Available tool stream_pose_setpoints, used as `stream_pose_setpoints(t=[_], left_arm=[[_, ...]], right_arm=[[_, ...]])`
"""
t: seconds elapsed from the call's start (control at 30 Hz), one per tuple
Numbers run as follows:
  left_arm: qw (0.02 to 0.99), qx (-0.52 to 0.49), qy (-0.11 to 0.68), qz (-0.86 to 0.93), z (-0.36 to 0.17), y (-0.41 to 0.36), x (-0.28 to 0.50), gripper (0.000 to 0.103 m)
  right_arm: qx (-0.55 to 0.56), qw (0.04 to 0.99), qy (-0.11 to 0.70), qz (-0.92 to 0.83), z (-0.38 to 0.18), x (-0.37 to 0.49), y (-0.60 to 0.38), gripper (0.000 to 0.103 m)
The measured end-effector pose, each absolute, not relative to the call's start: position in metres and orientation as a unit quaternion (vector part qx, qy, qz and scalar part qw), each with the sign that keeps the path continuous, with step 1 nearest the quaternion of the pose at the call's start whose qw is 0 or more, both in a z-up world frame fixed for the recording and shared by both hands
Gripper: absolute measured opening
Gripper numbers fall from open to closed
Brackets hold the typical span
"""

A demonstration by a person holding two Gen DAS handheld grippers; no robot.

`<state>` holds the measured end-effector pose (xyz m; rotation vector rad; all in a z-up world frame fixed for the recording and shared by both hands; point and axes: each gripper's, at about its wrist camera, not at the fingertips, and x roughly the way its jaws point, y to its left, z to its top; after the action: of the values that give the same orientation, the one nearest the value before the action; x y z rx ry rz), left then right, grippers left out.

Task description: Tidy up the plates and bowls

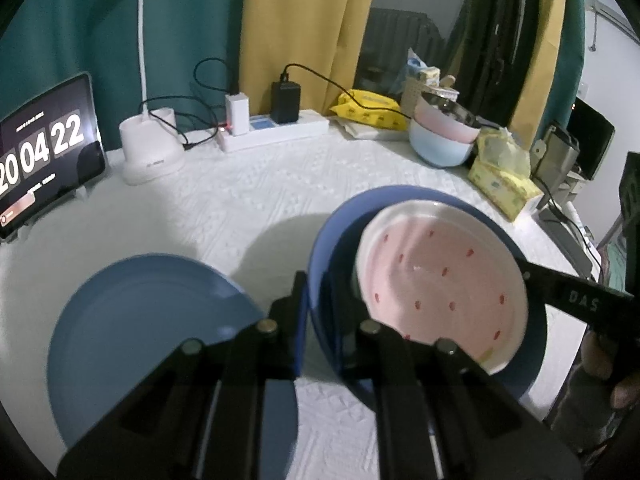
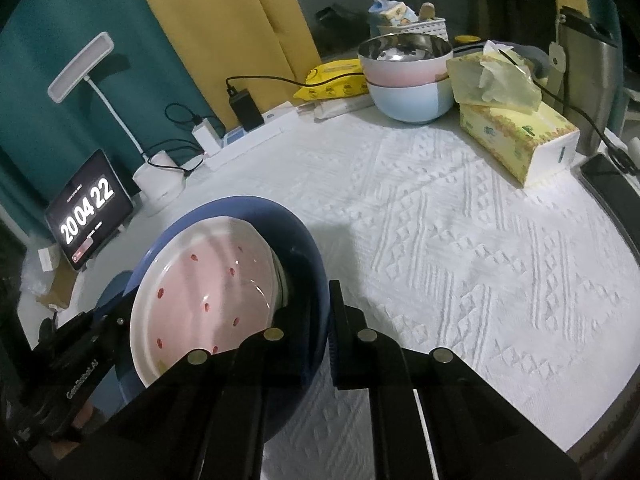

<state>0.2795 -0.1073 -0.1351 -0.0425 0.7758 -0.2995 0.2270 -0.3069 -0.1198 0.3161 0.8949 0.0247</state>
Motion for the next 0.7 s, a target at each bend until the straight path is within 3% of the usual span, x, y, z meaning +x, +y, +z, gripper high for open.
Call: stream_pose_setpoints(t=[0.7], left_arm=[[0.918, -0.021, 0.365, -0.154, -0.122, -0.108, 0.266, 0.008]], right_arm=[[0.154, 0.9, 0.408, 0.008, -0.096, 0.214, -0.308, 0.007]])
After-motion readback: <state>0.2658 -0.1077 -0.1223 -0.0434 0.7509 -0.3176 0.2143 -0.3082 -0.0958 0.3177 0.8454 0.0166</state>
